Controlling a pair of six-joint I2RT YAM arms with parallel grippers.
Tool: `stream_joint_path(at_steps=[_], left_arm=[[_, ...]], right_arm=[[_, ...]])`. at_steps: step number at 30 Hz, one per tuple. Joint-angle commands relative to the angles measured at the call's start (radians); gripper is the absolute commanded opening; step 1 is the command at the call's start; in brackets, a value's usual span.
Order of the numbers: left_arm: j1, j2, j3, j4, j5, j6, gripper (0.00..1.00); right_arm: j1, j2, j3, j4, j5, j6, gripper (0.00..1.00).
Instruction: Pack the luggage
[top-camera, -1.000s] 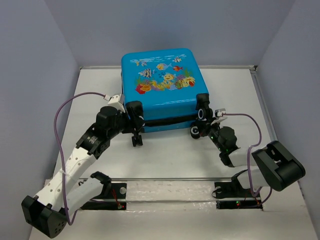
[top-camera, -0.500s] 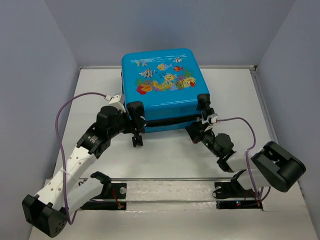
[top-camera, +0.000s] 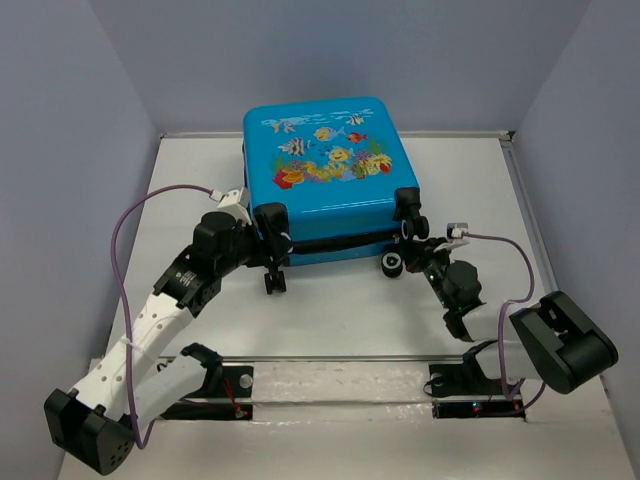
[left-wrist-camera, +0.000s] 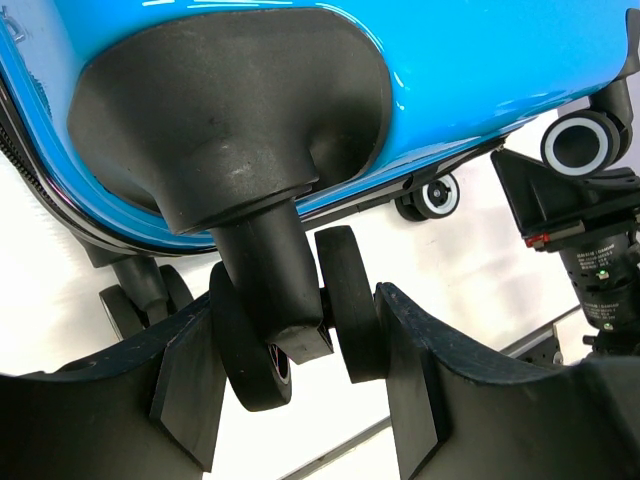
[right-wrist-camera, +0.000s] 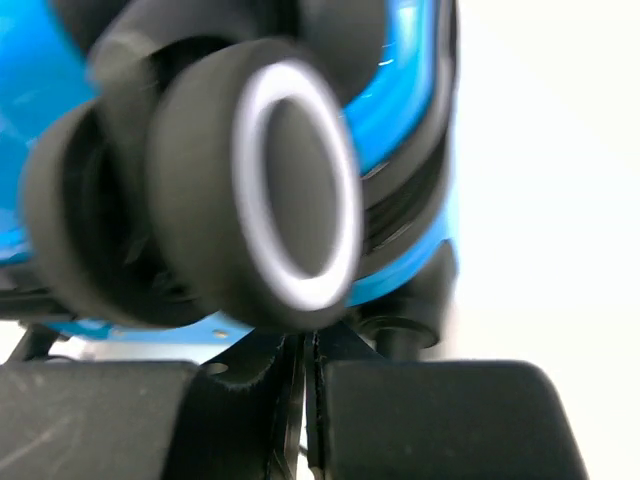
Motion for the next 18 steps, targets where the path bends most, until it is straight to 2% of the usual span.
stream_joint_path(at_steps=[1,2,4,7,12,18], left_arm=[[-0.026,-0.062,0.073,0.271,0.162,0.102,0.06],[-0.026,-0.062,0.067,0.271,0.165,0.102,0.06],[-0.024,-0.065,0.065,0.276,0.17,0.1,0.06],[-0.024,-0.067,0.067,0.276,0.173,0.106,0.06],[-0.023,-0.061,0.064,0.271,0.184,0.112,0.06],[-0.023,-0.061,0.055,0.271,0.184,0.106,0.06]], right_arm=[[-0.041,-0.001,0.007,0.038,-0.082,-0.007,0.11],[-0.054,0.015,0.012,0.047,-0.091,-0.007,0.23],[-0.088,0.056,0.026,0.056,-0.154,0.006,0.33],[-0.108,0.107,0.02,0.164,-0.226,0.019,0.46],[-0.108,0.16,0.049,0.224,-0.301,0.015,0.51],[-0.108,0.125,0.07,0.213,-0.282,-0.03,0.52]])
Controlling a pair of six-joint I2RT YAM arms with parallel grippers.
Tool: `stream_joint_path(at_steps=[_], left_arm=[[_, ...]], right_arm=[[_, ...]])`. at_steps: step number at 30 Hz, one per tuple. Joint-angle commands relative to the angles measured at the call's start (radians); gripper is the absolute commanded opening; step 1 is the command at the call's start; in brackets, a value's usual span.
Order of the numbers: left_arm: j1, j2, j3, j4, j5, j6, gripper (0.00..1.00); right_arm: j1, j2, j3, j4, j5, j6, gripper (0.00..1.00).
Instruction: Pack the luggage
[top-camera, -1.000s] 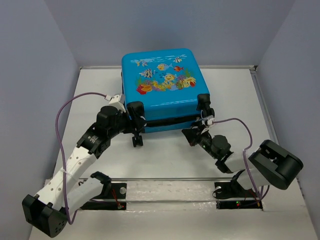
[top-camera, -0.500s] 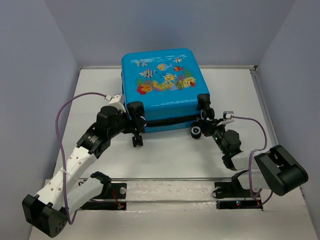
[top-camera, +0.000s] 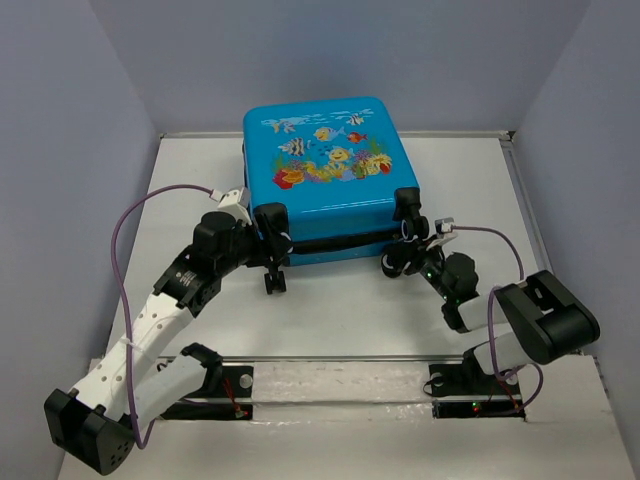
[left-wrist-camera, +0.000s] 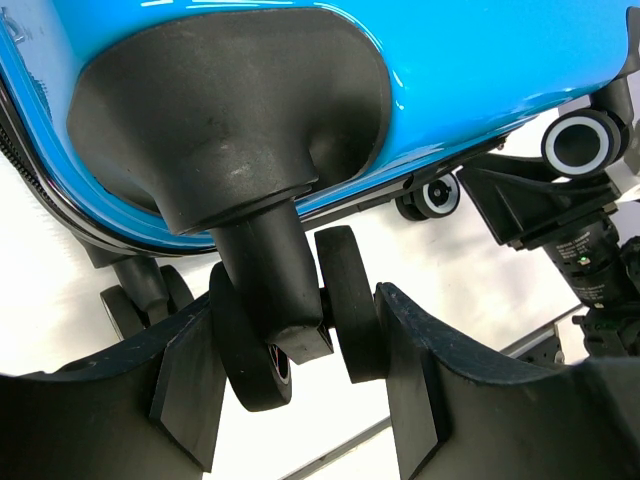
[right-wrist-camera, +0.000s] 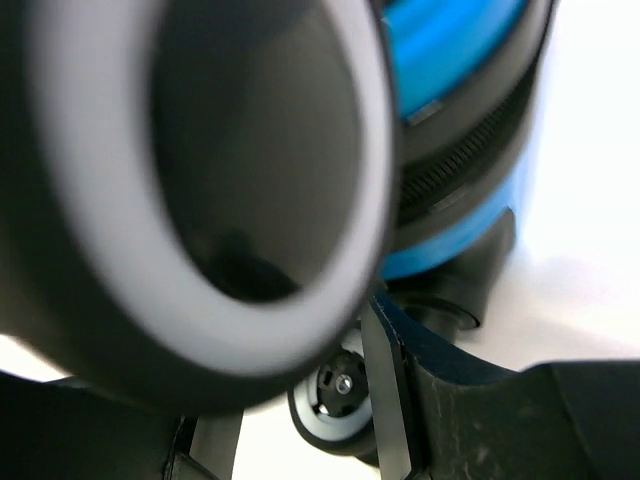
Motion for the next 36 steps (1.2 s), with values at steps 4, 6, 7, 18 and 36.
stream_joint_path(at_steps=[4,6,7,18,36], left_arm=[[-0.023,-0.061,0.048,0.275,0.184,0.099,0.06],[-0.023,-0.062,0.042,0.276,0.185,0.094,0.06],[-0.023,-0.064,0.041,0.278,0.187,0.093,0.06],[-0.023,-0.069,0.024,0.29,0.208,0.079,0.06],[-0.023,-0.058,-0.001,0.336,0.239,0.053,0.06]], right_arm=[[-0.005,-0.096,0.043,0.141,0.016,-0.068,0.5],[-0.005,-0.113,0.06,0.109,0.029,-0.083,0.49],[-0.005,-0.119,0.065,0.098,0.035,-0.089,0.49],[-0.005,-0.044,0.122,0.176,0.106,-0.065,0.37],[0.111,0.114,0.114,0.457,0.141,0.13,0.07]])
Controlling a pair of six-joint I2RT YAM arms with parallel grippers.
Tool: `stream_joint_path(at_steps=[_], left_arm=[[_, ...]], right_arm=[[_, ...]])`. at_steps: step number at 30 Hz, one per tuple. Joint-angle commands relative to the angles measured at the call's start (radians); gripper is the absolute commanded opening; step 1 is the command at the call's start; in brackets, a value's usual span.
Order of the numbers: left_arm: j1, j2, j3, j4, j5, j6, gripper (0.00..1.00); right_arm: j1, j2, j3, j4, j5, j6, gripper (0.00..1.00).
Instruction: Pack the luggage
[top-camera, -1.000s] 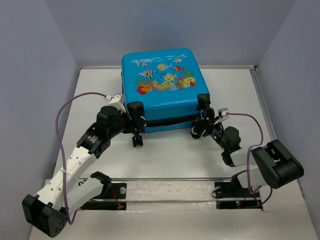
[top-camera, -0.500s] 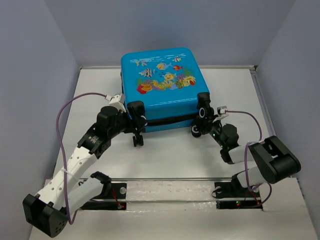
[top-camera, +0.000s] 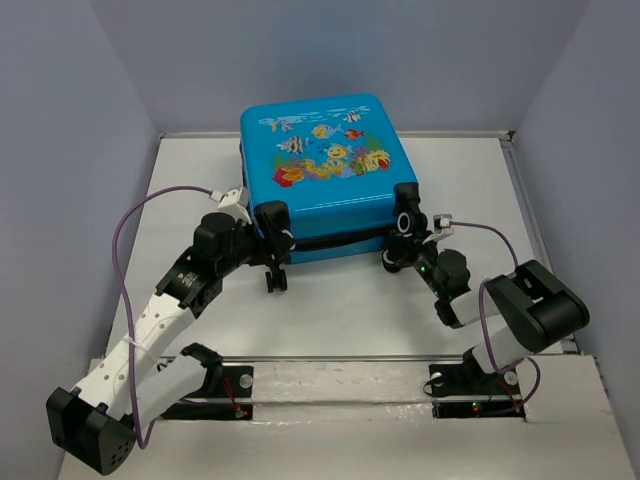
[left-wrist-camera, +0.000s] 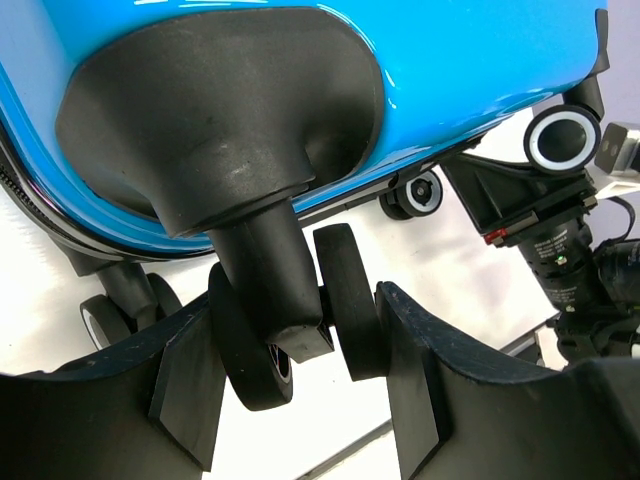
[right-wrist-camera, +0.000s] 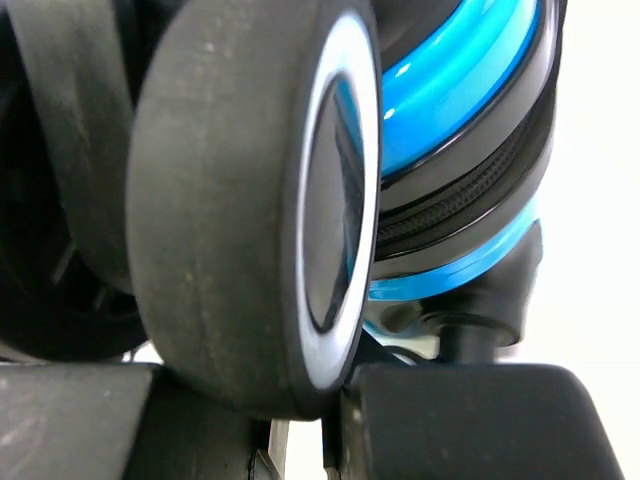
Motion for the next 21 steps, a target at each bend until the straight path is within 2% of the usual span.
stream_joint_path(at_steps=[1,2,5,10,17,21], left_arm=[[-0.026,-0.053,0.033,0.272,0.227,0.085,0.06],[-0.026,-0.051,0.036,0.278,0.227,0.084,0.06],[-0.026,-0.042,0.041,0.287,0.235,0.082,0.06],[-0.028,-0.021,0.053,0.312,0.25,0.073,0.06],[-0.029,0.028,0.083,0.355,0.294,0.048,0.06],[-0.029,0.045,0.131,0.347,0.31,0.05,0.06]], right_arm=[[0.112,0.068,0.061,0.411,0.053,0.021,0.07],[0.193,0.09,0.074,0.405,0.072,0.007,0.07],[0.319,0.125,0.096,0.399,0.181,-0.041,0.07],[0.575,0.223,0.212,0.35,0.258,-0.103,0.07],[0.76,0.348,0.464,0.136,0.252,-0.151,0.07],[0.829,0.403,0.542,0.063,0.235,-0.156,0.07]])
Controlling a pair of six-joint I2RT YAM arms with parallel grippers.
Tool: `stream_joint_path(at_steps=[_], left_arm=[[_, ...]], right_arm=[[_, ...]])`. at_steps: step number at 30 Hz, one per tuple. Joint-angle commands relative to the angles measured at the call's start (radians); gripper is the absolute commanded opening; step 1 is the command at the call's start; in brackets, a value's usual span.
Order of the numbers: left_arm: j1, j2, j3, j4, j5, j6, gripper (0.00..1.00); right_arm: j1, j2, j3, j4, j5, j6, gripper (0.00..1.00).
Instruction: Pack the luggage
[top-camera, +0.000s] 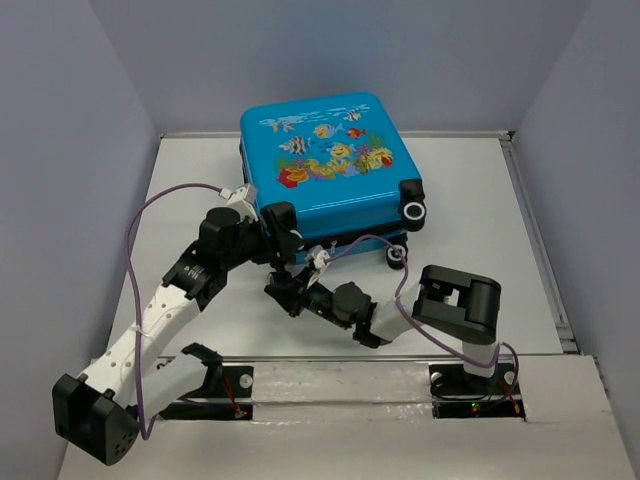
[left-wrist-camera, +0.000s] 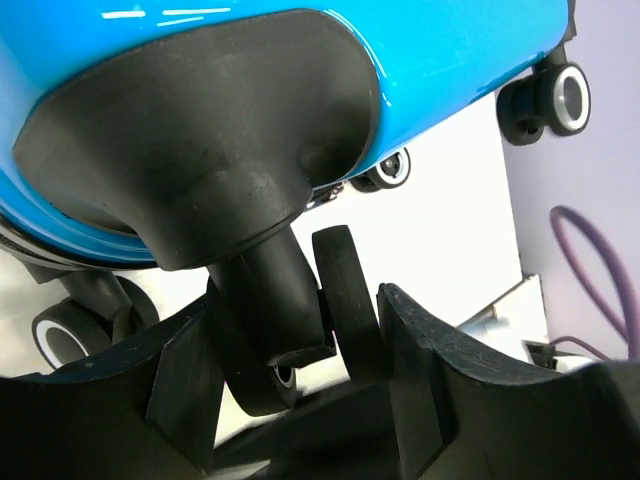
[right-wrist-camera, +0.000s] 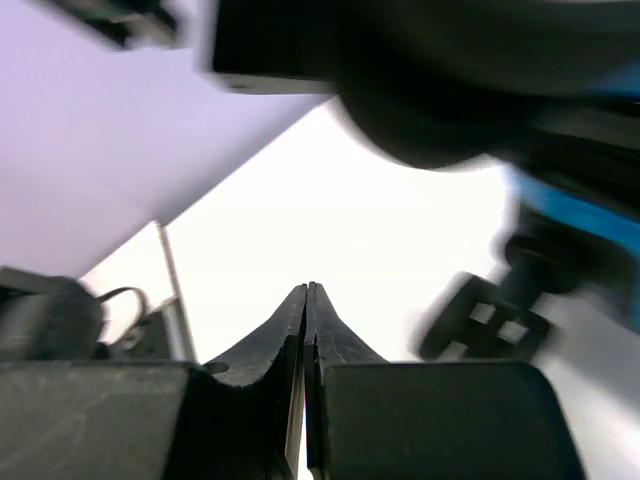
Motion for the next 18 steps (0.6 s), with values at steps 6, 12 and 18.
stream_joint_path(at_steps=[6,12,18], left_arm=[[-0.04,0.006,0.218,0.288,0.223,0.087,0.06],[-0.04,0.006,0.222,0.258,0.186,0.107,0.06],[-0.042,0.017,0.117,0.339,0.199,0.055,0.06]], right_arm=[[0.115,0.093,0.152,0.006,-0.071,-0.018,0.07],[0.075,-0.024,-0.009,-0.006,0.097,0.02,0.07],[-0.08,-0.309,-0.318,-0.133,0.269,0.079,0.07]])
